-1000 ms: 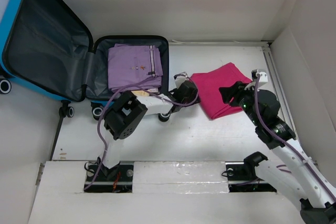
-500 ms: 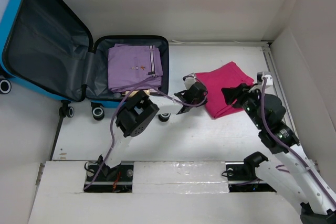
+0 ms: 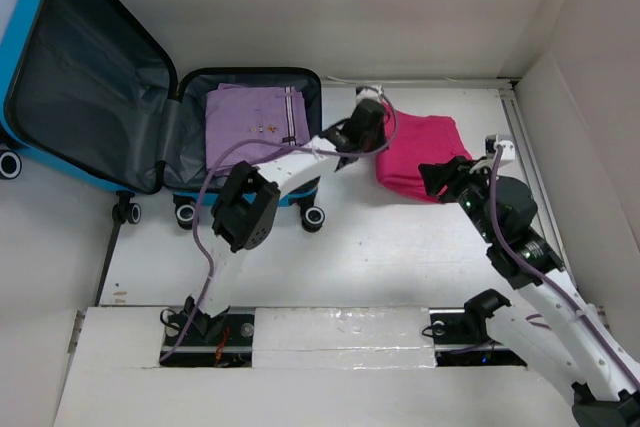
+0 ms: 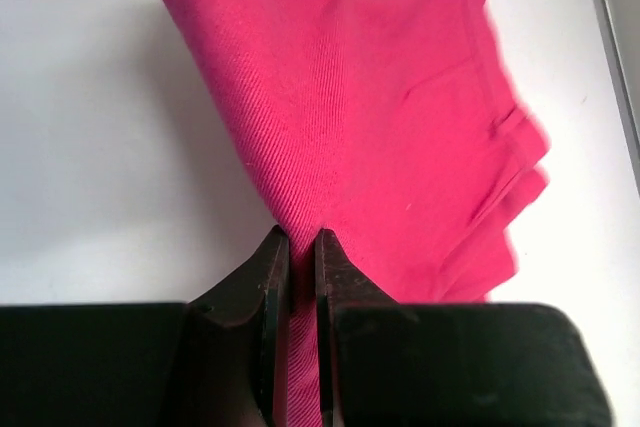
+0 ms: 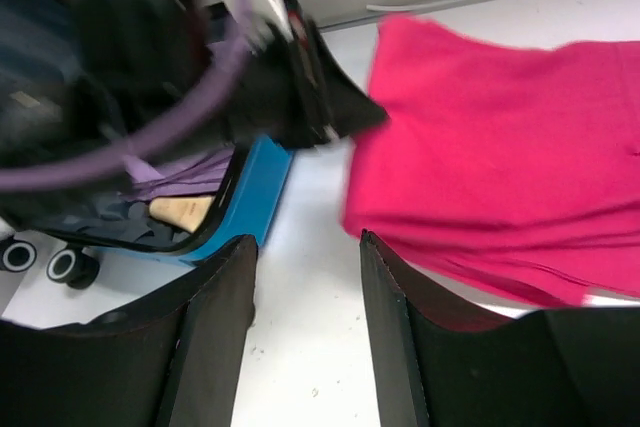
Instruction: Pack the luggage
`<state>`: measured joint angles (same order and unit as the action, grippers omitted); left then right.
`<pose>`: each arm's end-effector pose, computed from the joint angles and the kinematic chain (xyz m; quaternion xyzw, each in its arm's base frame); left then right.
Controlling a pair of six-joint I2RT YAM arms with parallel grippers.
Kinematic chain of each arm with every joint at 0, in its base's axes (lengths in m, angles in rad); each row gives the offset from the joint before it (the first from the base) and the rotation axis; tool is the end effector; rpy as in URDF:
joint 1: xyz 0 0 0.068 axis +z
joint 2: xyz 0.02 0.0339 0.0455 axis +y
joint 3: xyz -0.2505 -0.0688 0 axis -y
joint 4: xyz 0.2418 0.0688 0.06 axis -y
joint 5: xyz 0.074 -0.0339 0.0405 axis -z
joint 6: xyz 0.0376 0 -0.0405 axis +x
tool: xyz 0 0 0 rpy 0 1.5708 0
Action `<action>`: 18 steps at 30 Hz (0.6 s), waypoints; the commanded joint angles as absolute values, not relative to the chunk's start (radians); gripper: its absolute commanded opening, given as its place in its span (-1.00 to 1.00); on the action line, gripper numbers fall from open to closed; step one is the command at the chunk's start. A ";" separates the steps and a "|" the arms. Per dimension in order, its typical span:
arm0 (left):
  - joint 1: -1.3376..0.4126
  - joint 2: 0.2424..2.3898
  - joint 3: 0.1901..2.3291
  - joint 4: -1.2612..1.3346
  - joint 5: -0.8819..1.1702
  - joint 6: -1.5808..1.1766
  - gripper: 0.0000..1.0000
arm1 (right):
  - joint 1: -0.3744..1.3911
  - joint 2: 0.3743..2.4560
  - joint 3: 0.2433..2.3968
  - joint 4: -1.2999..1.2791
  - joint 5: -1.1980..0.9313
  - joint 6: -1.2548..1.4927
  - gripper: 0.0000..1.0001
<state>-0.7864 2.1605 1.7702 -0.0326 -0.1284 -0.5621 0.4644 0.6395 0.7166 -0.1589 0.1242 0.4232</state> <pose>0.3617 -0.3556 0.2395 0.0592 0.8367 -0.2962 0.4569 0.1509 0.0704 0.3323 0.0269 0.7347 0.2492 0.6304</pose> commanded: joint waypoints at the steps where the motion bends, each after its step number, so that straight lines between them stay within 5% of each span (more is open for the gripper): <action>1: -0.704 2.013 1.939 -0.185 -0.121 -0.330 -1.00 | 0.468 0.660 0.696 -0.008 0.147 0.442 0.04; 9: -0.390 1.754 1.820 -0.229 -0.166 -0.258 -1.00 | 0.468 0.739 0.646 0.067 0.127 0.451 0.04; 18: 0.041 1.695 1.519 -0.066 0.035 -0.304 -1.00 | 0.468 0.770 0.603 0.089 0.127 0.451 0.04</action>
<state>-0.0273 1.7279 1.5803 -0.1589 -0.0372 -0.2977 0.4644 0.7704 0.5999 0.0109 0.1307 0.4431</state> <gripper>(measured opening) 0.003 0.516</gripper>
